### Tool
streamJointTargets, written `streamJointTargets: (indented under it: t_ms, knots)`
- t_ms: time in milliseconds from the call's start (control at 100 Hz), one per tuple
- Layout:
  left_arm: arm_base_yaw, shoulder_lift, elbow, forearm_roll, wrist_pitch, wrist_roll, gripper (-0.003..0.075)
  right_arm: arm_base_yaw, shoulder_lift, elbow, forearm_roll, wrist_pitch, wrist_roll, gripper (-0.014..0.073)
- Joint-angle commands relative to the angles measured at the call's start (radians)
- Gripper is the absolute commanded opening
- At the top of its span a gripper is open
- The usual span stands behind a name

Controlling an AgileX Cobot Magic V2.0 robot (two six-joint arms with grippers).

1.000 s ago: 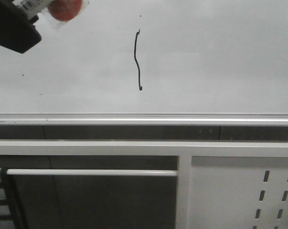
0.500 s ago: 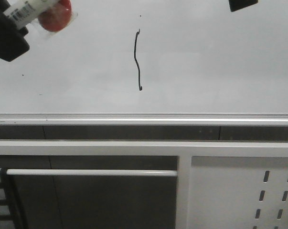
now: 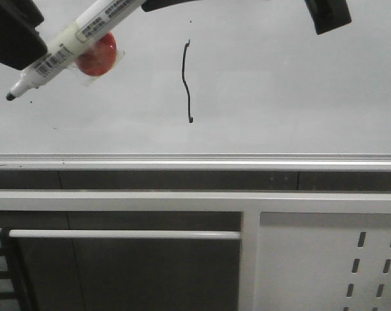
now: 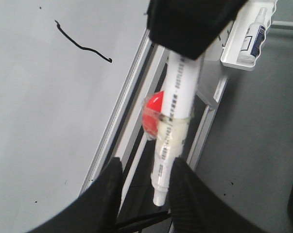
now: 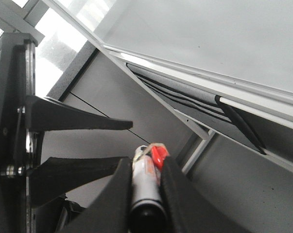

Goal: Write number 1 on whiteboard

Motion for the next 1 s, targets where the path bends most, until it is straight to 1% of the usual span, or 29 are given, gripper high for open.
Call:
streamJointTargets:
  t_ms: [0,310,460,890,990]
  knots:
    - [-0.006,-0.015,-0.036,0.020,-0.056,-0.011,0.0223,-0.002,-0.016,-0.026,0.013,-0.007,-0.011,-0.0052]
    - [-0.006,0.039,-0.036,0.020,0.020,-0.011,0.0223,-0.002,-0.016,-0.038,0.023,0.024,-0.011,-0.0052]
    - [-0.006,0.043,-0.036,0.044,0.011,-0.011,0.0223,-0.002,-0.016,-0.063,0.021,0.046,-0.011,-0.0052]
    - [-0.006,0.043,-0.036,0.095,0.011,-0.011,0.0209,-0.002,-0.016,-0.063,0.021,0.067,-0.011,-0.0052]
    - [-0.006,0.043,-0.036,0.101,0.006,-0.011,0.0184,-0.002,-0.016,-0.063,0.021,0.067,-0.011,-0.0052]
